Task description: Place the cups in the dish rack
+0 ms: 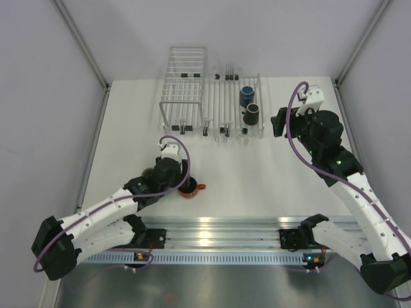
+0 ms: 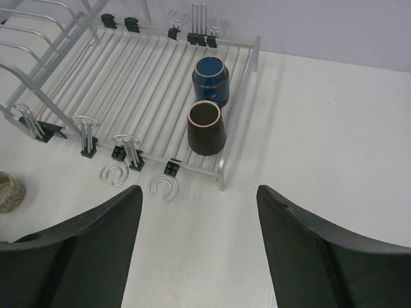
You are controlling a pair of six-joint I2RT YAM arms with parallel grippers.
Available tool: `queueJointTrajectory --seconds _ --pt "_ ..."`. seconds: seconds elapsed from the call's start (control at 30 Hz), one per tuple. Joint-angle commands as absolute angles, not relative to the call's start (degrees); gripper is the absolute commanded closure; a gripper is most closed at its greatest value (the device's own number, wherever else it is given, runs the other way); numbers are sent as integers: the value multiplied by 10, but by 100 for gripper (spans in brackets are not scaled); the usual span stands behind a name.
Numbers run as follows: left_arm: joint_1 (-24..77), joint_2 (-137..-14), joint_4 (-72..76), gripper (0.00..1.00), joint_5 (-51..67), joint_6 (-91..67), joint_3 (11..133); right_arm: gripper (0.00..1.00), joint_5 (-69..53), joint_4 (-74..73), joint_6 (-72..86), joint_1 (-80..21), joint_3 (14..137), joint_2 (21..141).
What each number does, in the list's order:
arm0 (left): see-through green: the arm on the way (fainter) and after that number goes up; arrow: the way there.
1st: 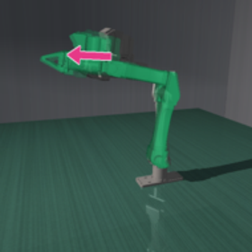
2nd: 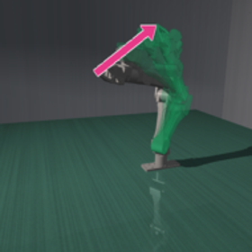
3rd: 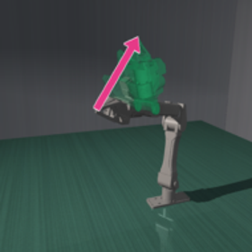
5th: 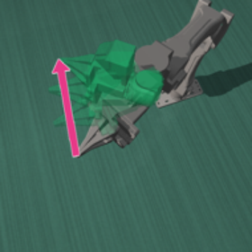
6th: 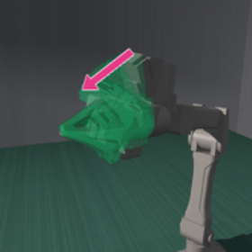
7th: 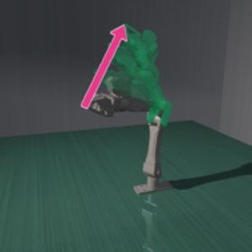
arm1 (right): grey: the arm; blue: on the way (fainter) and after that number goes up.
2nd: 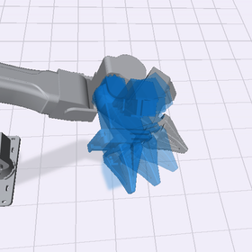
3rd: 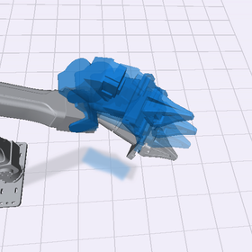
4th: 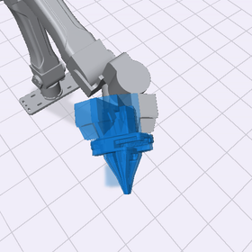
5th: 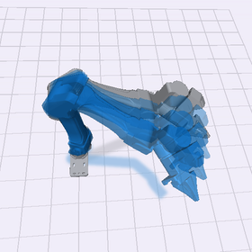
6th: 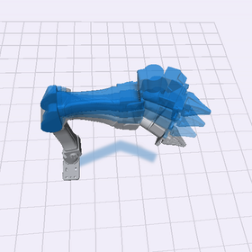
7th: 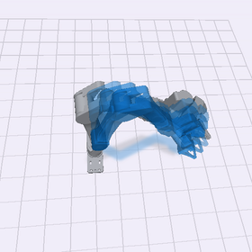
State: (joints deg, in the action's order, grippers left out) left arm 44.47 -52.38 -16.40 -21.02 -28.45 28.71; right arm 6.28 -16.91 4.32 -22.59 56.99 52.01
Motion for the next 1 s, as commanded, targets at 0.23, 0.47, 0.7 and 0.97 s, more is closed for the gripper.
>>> queueJointTrajectory --seconds 0.23,0.47,0.7,0.97 --pt "448 -572 -183 33 -209 -299 303 27 63 -155 48 -218 567 502" --pt "448 -581 -183 40 -203 -295 308 27 68 -152 48 -218 564 504" --pt "448 -612 -183 50 -199 -285 319 27 69 -150 48 -218 562 503" --pt "448 -649 -183 59 -201 -280 339 27 72 -152 47 -219 562 496"
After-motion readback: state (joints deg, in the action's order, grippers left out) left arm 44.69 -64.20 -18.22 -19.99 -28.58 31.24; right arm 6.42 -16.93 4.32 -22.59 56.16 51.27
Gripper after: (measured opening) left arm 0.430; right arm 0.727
